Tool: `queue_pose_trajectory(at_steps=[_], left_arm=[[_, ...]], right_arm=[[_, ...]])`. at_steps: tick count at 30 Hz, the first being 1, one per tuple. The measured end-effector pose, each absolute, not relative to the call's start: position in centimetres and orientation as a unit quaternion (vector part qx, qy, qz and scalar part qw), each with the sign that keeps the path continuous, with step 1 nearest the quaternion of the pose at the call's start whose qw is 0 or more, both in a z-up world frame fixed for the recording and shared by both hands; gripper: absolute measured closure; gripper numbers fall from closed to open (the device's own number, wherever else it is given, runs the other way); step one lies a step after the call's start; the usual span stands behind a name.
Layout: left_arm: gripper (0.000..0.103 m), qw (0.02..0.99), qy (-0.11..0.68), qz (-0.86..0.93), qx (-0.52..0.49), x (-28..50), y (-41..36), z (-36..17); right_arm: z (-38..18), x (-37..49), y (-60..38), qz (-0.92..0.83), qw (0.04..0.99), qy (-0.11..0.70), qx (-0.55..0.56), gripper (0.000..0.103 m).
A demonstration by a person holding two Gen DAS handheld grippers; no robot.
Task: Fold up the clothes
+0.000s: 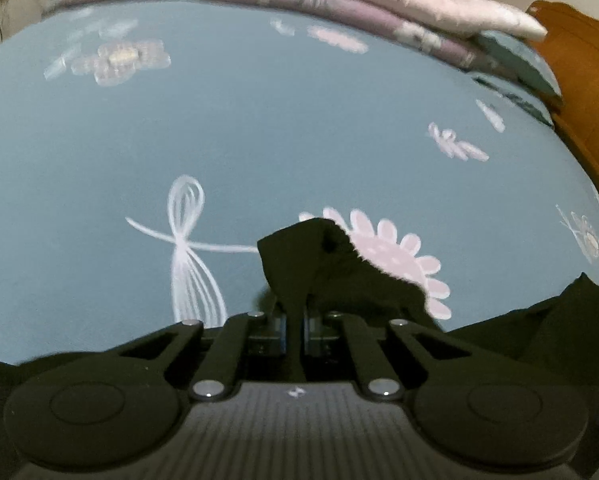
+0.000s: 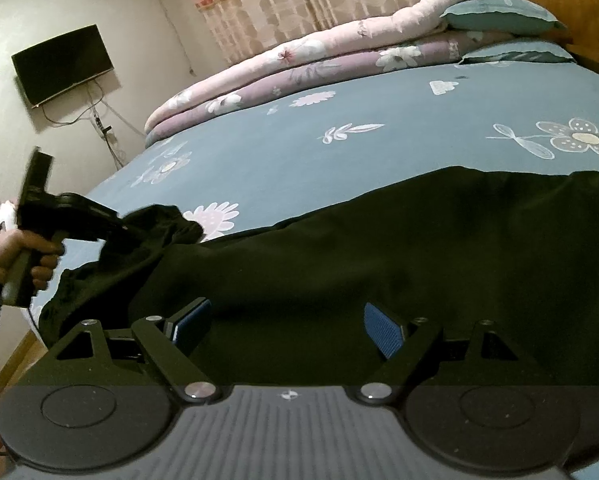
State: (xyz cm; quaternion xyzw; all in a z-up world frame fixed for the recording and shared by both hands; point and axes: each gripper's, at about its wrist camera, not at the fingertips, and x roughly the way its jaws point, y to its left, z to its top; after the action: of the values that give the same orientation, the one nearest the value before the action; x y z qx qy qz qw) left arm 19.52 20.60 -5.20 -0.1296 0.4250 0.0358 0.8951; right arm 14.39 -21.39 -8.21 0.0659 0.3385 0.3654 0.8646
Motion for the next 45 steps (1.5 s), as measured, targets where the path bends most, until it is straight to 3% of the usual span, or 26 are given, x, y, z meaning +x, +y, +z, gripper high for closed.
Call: queue_pose_trajectory(at_steps=[12, 24, 30, 34, 40, 45], left_arm=[[0.098, 0.909, 0.390, 0.054, -0.133, 13.2, 23.0, -1.9], [0.097, 0.942, 0.314, 0.009, -0.117, 12.5, 23.3, 1.4], [0.089, 0.919, 0.369, 0.028, -0.137, 12.5, 25.3, -3.0], [0.075, 0.901, 0.401, 0.055, -0.154, 12.4, 26.5, -4.5], [0.064, 0.904, 0.397, 0.058, -0.148, 11.5, 25.7, -2.7], [0.052, 0.907, 0.401, -0.022, -0.131, 12.2, 20.6, -0.9]], right_arm=[[-7.9, 13.9, -20.7, 0.376, 0.861, 0.338, 0.063, 0.016], [-7.2, 13.3, -19.9, 0.371, 0.866, 0.332, 0.049, 0.016], [-7.4, 13.3, -19.6, 0.361, 0.868, 0.341, 0.032, 0.016], [-7.6, 13.4, -19.6, 0.351, 0.868, 0.350, 0.032, 0.016], [-7.5, 13.5, -19.2, 0.342, 0.870, 0.355, 0.004, 0.014], [-8.7, 13.9, -18.7, 0.333, 0.863, 0.380, -0.009, 0.014]])
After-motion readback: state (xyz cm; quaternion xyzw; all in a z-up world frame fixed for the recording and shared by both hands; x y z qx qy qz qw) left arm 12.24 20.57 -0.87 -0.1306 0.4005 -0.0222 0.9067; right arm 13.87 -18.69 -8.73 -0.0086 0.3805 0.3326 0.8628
